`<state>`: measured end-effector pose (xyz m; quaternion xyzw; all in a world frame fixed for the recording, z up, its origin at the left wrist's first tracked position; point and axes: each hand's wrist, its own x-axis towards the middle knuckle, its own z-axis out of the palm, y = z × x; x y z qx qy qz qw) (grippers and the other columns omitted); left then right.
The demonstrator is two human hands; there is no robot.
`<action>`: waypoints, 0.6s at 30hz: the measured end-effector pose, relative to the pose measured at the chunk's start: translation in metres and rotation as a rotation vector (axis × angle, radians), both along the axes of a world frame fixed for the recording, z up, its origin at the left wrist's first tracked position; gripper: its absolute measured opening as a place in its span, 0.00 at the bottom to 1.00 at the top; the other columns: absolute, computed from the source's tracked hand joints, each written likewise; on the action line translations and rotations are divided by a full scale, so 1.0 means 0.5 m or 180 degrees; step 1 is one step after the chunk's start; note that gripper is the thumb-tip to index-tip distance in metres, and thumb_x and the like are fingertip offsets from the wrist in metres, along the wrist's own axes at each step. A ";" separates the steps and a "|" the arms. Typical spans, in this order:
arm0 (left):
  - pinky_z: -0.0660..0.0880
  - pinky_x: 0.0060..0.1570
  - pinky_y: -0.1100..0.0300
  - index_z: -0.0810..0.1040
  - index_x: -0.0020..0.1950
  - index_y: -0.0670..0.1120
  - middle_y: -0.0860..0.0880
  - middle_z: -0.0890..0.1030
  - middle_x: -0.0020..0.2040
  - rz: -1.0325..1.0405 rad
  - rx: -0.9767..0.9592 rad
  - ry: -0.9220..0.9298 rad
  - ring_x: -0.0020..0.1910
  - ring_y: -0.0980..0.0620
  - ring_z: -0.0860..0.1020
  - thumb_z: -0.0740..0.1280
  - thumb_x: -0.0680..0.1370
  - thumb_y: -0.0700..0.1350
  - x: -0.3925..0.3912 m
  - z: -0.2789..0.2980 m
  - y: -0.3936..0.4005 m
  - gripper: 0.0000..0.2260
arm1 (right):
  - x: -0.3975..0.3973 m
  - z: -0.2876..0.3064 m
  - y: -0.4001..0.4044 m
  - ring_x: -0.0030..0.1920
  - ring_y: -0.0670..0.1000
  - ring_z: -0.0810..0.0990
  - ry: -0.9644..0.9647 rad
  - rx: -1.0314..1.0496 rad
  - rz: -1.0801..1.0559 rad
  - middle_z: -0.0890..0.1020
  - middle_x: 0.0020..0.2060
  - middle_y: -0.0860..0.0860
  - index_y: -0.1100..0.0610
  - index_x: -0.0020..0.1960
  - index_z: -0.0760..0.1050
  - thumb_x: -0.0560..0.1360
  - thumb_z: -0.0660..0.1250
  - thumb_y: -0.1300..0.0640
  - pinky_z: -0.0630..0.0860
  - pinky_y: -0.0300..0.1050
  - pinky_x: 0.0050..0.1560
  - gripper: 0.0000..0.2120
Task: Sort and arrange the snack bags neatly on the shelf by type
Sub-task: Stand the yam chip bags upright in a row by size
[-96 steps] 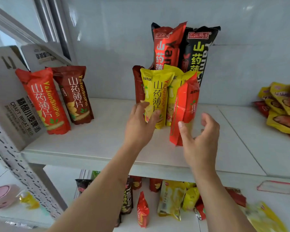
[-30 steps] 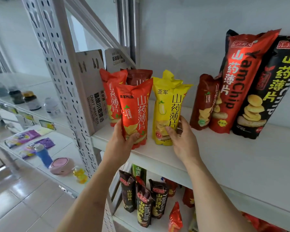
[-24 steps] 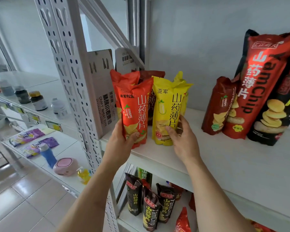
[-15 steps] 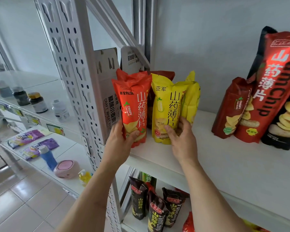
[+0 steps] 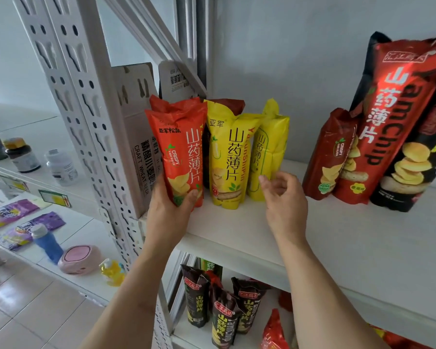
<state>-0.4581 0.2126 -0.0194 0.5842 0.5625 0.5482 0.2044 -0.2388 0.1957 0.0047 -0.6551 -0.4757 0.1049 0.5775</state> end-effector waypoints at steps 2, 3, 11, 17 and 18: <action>0.69 0.68 0.40 0.57 0.80 0.51 0.48 0.70 0.73 0.0200 0.0147 0.0044 0.72 0.47 0.69 0.73 0.75 0.56 0.019 -0.001 -0.006 0.39 | 0.030 0.009 -0.006 0.50 0.49 0.79 -0.0007 0.0063 -0.0085 0.80 0.51 0.50 0.56 0.63 0.74 0.75 0.69 0.41 0.76 0.46 0.51 0.24; 0.65 0.71 0.40 0.57 0.80 0.48 0.45 0.66 0.75 0.0352 0.0239 0.0111 0.74 0.46 0.65 0.73 0.75 0.55 0.031 0.002 -0.011 0.39 | 0.046 0.014 -0.008 0.51 0.49 0.79 0.0006 0.0087 -0.0121 0.80 0.52 0.50 0.56 0.63 0.73 0.75 0.69 0.42 0.76 0.46 0.51 0.24; 0.55 0.77 0.45 0.53 0.81 0.43 0.42 0.57 0.80 0.0990 0.0648 0.0075 0.79 0.43 0.55 0.69 0.77 0.52 0.120 0.027 -0.027 0.38 | 0.155 0.045 -0.018 0.55 0.47 0.77 0.0092 0.0268 -0.0393 0.78 0.57 0.50 0.56 0.66 0.73 0.75 0.70 0.44 0.74 0.44 0.55 0.25; 0.54 0.78 0.46 0.51 0.82 0.46 0.46 0.57 0.80 0.1027 0.0270 -0.0384 0.79 0.47 0.56 0.69 0.78 0.48 0.120 0.035 -0.008 0.38 | 0.204 0.036 -0.009 0.62 0.55 0.73 -0.0015 0.0385 -0.0503 0.73 0.61 0.55 0.57 0.67 0.71 0.74 0.71 0.44 0.73 0.48 0.61 0.27; 0.53 0.78 0.46 0.51 0.82 0.45 0.44 0.56 0.81 0.1127 0.0250 -0.0369 0.80 0.46 0.54 0.69 0.78 0.49 0.127 0.037 -0.012 0.38 | 0.208 0.035 -0.006 0.64 0.56 0.71 -0.0021 0.0412 -0.0546 0.73 0.63 0.56 0.57 0.67 0.71 0.73 0.72 0.45 0.69 0.45 0.61 0.28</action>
